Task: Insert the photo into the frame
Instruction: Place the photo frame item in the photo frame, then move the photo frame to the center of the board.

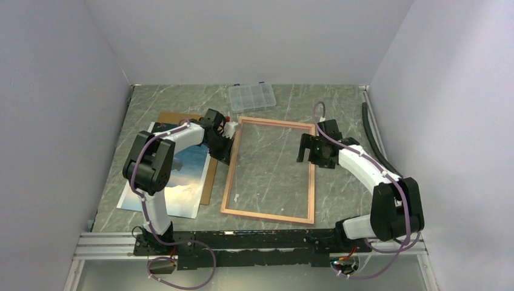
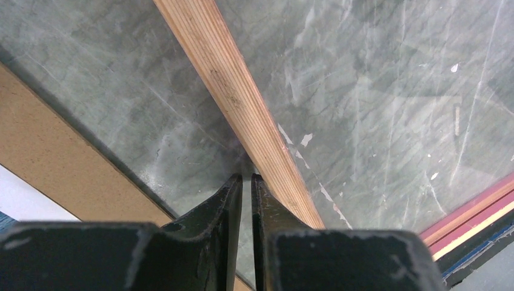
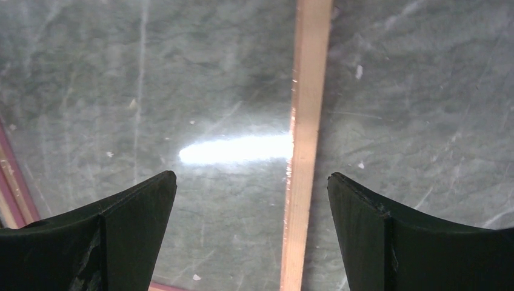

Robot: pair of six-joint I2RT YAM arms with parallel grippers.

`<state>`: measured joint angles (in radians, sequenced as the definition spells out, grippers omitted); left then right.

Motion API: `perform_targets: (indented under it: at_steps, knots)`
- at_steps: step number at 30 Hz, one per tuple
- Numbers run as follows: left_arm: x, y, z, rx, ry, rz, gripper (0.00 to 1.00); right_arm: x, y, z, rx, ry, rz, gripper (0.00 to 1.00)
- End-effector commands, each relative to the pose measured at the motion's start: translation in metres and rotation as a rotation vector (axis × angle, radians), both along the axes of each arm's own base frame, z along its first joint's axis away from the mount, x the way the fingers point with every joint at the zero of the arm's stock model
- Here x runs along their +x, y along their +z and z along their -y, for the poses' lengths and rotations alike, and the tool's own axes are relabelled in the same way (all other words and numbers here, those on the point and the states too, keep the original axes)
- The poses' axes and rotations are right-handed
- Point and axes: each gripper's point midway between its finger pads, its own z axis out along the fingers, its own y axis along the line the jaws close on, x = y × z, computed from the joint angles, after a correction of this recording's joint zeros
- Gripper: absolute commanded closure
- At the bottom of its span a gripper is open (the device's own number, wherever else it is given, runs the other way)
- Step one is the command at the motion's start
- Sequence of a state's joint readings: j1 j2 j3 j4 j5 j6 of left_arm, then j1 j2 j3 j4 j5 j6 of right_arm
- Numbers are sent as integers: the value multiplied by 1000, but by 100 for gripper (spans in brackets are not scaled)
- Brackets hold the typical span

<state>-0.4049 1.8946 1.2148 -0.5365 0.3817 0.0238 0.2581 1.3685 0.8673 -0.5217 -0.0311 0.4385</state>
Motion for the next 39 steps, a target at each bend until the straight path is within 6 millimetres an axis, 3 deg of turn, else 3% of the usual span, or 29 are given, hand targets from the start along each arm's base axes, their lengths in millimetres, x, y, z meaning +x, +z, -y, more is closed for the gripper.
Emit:
perform_targets:
  at_steps: [1, 11, 19, 28, 31, 34, 37, 39]
  knots:
    - [-14, 2, -4, -1, -26, -15, 83, 3, -2, 5, 55, -49, 18, 0]
    - [-16, -8, 1, -25, -22, -44, 85, 19, -22, -8, 189, -47, -35, 0]
    - [-4, -9, 15, -57, -18, -43, 86, 47, -14, -14, 271, -41, -16, 0]
    - [25, 10, 25, -72, -14, 10, 87, 78, 6, 1, 254, -100, 35, 0]
    - [30, 33, 11, -72, 9, 33, 86, 75, 21, 1, 237, -119, 71, 0]
    - [41, 70, -23, -93, 69, 62, 78, 64, 46, -21, 237, -95, 133, 0]
    - [51, 112, -72, -112, 150, 95, 63, 43, 71, -73, 278, -11, 179, 0]
    - [52, 135, -111, -82, 198, 142, 43, 21, 82, -122, 306, 68, 181, 0]
